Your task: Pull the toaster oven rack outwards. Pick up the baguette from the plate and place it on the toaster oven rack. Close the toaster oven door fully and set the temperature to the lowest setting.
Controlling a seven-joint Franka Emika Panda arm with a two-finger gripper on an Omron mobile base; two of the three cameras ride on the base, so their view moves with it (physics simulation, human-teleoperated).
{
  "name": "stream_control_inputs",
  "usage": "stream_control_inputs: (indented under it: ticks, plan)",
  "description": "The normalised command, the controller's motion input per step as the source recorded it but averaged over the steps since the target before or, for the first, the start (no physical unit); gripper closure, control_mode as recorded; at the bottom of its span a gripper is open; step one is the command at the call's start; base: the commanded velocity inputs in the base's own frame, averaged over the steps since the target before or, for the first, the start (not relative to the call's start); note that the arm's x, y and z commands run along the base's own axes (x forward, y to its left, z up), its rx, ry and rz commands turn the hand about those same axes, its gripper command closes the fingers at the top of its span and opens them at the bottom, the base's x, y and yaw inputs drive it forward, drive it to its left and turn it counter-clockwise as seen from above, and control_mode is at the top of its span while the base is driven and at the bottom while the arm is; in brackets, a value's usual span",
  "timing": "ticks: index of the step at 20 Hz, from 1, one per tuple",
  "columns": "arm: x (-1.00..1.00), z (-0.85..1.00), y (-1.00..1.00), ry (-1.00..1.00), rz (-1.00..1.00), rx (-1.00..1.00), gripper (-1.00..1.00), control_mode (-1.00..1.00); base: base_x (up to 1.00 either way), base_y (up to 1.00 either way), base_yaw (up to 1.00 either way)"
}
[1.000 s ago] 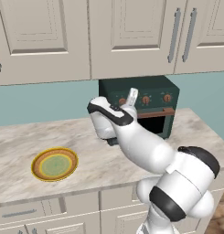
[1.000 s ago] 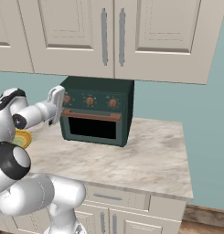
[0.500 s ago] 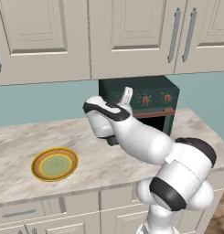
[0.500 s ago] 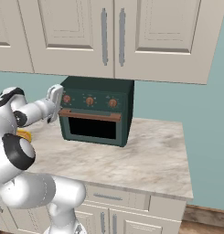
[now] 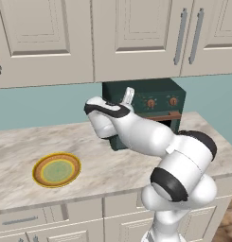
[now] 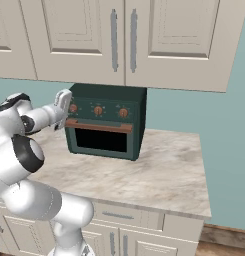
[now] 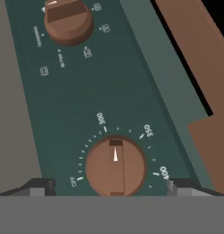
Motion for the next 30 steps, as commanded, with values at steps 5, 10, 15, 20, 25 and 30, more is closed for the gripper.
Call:
stream_control_inputs:
  ticks: [5, 10, 15, 20, 25, 30]
  plan:
    - [0.06, -0.36, 0.0, 0.0, -0.13, 0.0, -1.0, -1.0, 0.0, 0.0, 0.0]
    - [-0.03, -0.12, 0.0, 0.0, -0.14, 0.0, -1.0, -1.0, 0.0, 0.0, 0.0]
    - [0.1, 0.0, 0.05, 0.02, -0.01, 0.0, -1.0, -1.0, 0.0, 0.0, 0.0]
    - [0.33, 0.0, 0.1, 0.02, 0.0, 0.0, -1.0, -1.0, 0.0, 0.0, 0.0]
    - [0.44, -0.05, 0.0, 0.01, 0.01, 0.0, -1.0, -1.0, 0.0, 0.0, 0.0]
    - [0.29, 0.0, 0.0, 0.0, 0.03, 0.0, 1.0, -1.0, 0.0, 0.0, 0.0]
